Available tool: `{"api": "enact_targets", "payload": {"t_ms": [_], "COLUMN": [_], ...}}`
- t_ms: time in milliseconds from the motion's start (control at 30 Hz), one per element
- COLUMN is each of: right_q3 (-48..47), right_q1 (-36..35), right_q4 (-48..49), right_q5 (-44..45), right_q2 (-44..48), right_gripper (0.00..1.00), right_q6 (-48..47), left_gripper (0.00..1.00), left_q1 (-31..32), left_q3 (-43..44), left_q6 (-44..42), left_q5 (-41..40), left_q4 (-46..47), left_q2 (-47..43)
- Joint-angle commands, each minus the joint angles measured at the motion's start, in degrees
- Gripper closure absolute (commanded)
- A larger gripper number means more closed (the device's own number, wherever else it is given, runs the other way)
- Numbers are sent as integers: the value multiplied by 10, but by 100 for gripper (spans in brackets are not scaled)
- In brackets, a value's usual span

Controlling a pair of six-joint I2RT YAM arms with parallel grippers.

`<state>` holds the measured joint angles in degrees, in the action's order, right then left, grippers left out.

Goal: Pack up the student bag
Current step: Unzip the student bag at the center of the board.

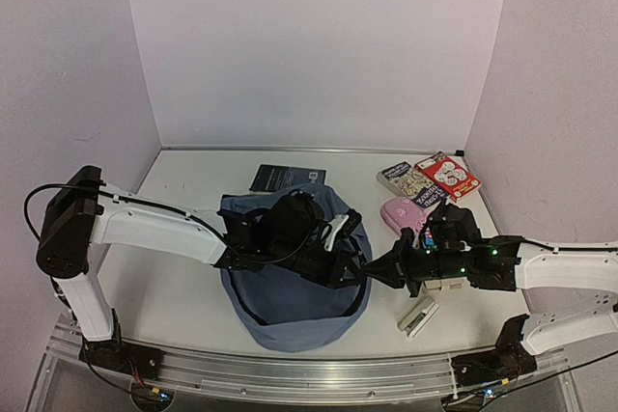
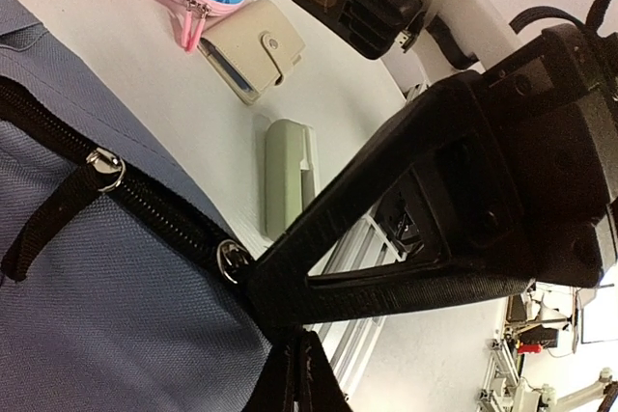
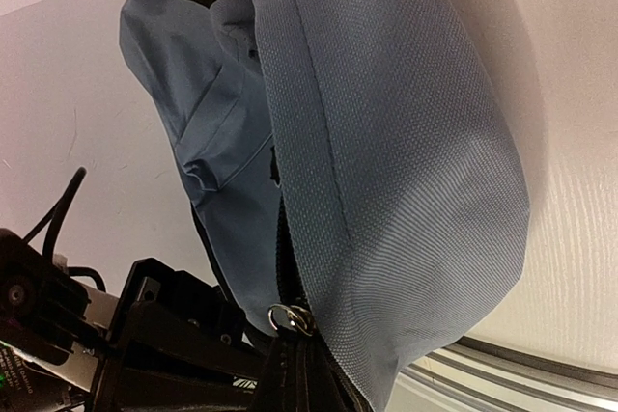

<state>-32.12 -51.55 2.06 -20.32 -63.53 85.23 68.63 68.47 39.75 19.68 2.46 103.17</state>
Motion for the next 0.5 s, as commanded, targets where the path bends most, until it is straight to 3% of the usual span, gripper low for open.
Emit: {"api": "enact_targets", "payload": {"t_ms": [0, 100, 200, 467], "right_q3": [-24, -47, -76, -158], "right_q1": [-3, -3, -3, -3], "right_q4": [3, -51, -107, -188], "right_q5": [35, 76, 127, 182], "right_q2": [6, 6, -6, -108], "right_gripper": [89, 68, 58, 58], "right_q6": [-37, -85, -147, -305], "left_gripper": [100, 100, 100, 100], "left_q1": [4, 3, 3, 0], "left_q3": [2, -15, -14, -18], "left_q6": [12, 17, 21, 39], "left_q5": [-14, -46, -53, -64], "left_q4": [14, -5, -21, -55], "left_q2": [-13, -27, -26, -27]}}
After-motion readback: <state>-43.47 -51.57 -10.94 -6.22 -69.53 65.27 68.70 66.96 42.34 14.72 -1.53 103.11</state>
